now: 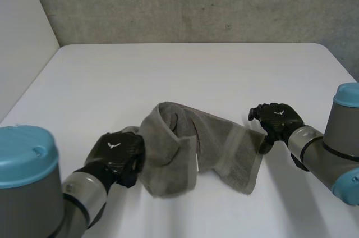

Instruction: Fold the towel.

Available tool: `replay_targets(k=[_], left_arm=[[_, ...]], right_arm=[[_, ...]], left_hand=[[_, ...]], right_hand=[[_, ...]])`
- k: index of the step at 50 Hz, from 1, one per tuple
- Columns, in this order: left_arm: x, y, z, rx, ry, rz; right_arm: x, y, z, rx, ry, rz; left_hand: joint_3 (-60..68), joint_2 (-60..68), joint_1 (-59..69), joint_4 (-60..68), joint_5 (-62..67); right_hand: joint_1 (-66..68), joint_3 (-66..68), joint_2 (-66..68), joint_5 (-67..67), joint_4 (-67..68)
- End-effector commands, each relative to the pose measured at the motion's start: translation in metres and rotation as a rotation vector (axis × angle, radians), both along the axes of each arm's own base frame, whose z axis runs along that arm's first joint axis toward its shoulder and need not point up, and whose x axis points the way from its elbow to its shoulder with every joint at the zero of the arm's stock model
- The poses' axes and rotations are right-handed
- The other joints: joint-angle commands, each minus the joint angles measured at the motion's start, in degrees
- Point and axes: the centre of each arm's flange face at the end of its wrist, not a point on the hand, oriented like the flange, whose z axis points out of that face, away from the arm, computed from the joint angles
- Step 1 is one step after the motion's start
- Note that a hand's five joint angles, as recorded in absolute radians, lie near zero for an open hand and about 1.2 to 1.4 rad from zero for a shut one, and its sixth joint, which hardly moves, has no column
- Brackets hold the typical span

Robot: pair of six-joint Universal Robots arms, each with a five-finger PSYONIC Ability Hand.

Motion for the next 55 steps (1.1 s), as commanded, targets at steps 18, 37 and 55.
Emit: replay_targets(k=[18,37,55], left_arm=[[0.008,-0.017,0.012,-0.042,0.05,-0.011],[-0.056,-0.025,0.009,-0.022,0.144,-0.125],[-0.084,-0.048,-0.019,-0.019,0.1,-0.093]], right_arm=[[0.002,-0.025,-0.018,0.066,-0.017,-0.053],[0.002,-0.025,-0.025,0.083,-0.009,-0.052],[0.002,-0.024,-0.024,0.087,-0.015,-0.048]], left_hand=[[-55.4,-55.2,-54.5,-55.8,-54.9],[-54.8,-54.5,-53.8,-55.1,-54.3],[-54.4,-54.2,-53.5,-54.8,-53.9]], right_hand=[[5.2,4.4,5.0,3.8,4.6],[16.1,15.3,16.0,14.7,15.6],[37.8,37.0,37.6,36.4,37.2]])
